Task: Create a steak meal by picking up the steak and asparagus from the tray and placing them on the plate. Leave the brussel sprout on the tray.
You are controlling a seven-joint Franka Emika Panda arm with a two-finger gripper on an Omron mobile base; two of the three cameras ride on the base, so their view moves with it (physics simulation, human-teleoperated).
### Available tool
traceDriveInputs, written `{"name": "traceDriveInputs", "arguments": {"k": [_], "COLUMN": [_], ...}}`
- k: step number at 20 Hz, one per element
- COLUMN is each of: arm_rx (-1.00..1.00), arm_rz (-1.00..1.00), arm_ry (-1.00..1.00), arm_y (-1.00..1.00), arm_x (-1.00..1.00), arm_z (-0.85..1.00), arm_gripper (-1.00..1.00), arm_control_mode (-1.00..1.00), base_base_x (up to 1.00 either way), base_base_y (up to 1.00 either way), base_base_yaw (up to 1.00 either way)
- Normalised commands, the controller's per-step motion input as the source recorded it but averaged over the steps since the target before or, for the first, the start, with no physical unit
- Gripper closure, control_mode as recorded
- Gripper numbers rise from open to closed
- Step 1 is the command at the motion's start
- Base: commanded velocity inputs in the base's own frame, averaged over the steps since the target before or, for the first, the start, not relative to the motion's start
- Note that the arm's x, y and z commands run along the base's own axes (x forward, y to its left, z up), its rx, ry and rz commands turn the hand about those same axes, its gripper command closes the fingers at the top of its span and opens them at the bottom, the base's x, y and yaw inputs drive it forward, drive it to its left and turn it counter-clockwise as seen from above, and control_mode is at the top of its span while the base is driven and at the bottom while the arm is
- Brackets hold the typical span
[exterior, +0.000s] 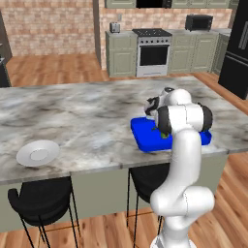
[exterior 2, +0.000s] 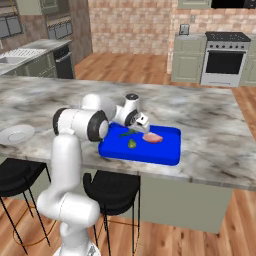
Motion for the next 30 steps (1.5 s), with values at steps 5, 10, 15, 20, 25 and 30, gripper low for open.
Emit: {"name": "traceDriveInputs", "arguments": {"k": [5,10,15,20,25,30], "arm_rx": [0.0,0.0,0.0,0.0,0.0,0.0], "arm_rz": [0.0,0.0,0.0,0.0,0.0,0.0], "arm_ry": [-0.19,-0.13,-0.02,0.0,0.0,0.01], "arm_y": [0.6,0.78,0.87,0.89,0.93,0.93], "arm_x": [-0.87,-0.81,-0.84,-0.74,-0.62,-0.41], "arm_z": [0.87,0.7,0.62,0.76,0.63,0.17], "arm_gripper": [1.0,1.0,1.0,1.0,1.0,1.0], "arm_control_mode": [-1.0,-1.0,-1.0,-1.0,-1.0,-1.0], "base_base_x": [0.0,0.0,0.0,0.0,0.0,0.0], "base_base_y": [0.0,0.0,0.0,0.0,0.0,0.0], "base_base_yaw": [0.0,0.0,0.0,0.0,0.0,0.0]}}
